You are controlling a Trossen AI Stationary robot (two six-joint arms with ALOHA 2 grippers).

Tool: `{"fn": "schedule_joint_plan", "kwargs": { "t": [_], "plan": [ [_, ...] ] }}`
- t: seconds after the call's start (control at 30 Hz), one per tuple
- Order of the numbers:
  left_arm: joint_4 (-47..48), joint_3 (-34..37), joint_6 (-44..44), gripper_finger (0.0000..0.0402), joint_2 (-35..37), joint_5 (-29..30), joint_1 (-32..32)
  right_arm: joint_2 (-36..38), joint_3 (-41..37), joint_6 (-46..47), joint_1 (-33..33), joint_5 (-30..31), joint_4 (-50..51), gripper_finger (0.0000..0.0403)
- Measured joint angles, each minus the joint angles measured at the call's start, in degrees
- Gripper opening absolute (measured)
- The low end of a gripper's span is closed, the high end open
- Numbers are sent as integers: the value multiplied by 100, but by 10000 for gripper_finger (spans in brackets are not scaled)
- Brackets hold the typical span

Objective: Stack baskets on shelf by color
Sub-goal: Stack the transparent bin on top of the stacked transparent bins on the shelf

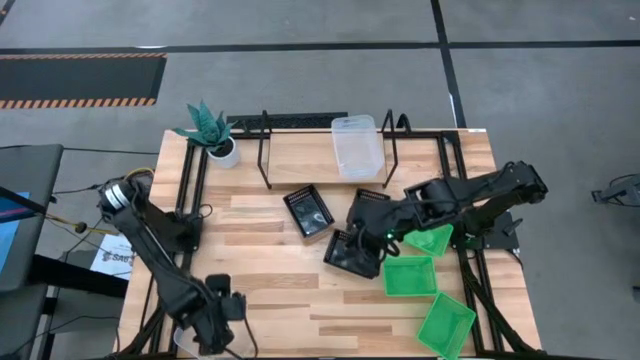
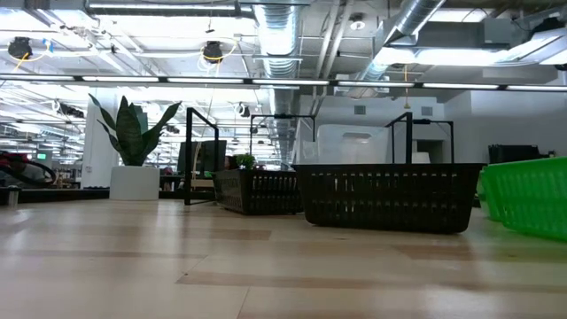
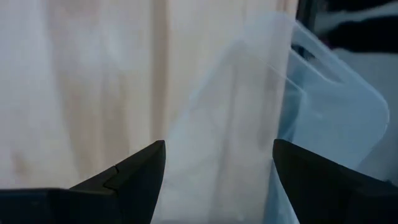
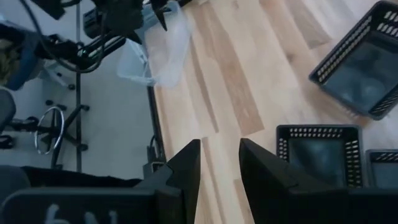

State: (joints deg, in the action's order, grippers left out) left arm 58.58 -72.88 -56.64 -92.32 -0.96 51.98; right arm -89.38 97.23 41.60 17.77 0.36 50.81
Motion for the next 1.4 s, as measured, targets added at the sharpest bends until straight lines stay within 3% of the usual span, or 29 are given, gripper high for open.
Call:
{"fn": "schedule_joint_plan", "kwargs": {
  "t": [0.17,0.3,0.5,0.7,0.8,1.07,1.2,1.4],
  "plan": [
    [-690,0,-633,283,-250,-531,48,0,0,-332,118,0,8,131],
    [-1535,-9,-1014,283,-411,-581,46,0,0,-636,139,-2,13,131],
    [-2077,-11,-634,270,-866,-805,-282,0,0,-1062,119,-11,15,131],
    [-2441,-11,100,211,-1421,-1141,-699,20,0,-1306,85,-21,166,131],
    [-2601,-20,562,183,-1560,-1090,-1067,47,0,-1390,85,-22,289,131],
    [-2712,-15,1547,142,-1533,173,-2529,186,-4,-1510,85,-26,648,131],
    [-3033,-11,1163,135,-1533,-276,-3228,233,-2,-1470,142,-26,744,131],
    [-3934,-138,533,127,-1272,-674,-3636,245,0,-1315,287,-24,735,131]
  ]
}}
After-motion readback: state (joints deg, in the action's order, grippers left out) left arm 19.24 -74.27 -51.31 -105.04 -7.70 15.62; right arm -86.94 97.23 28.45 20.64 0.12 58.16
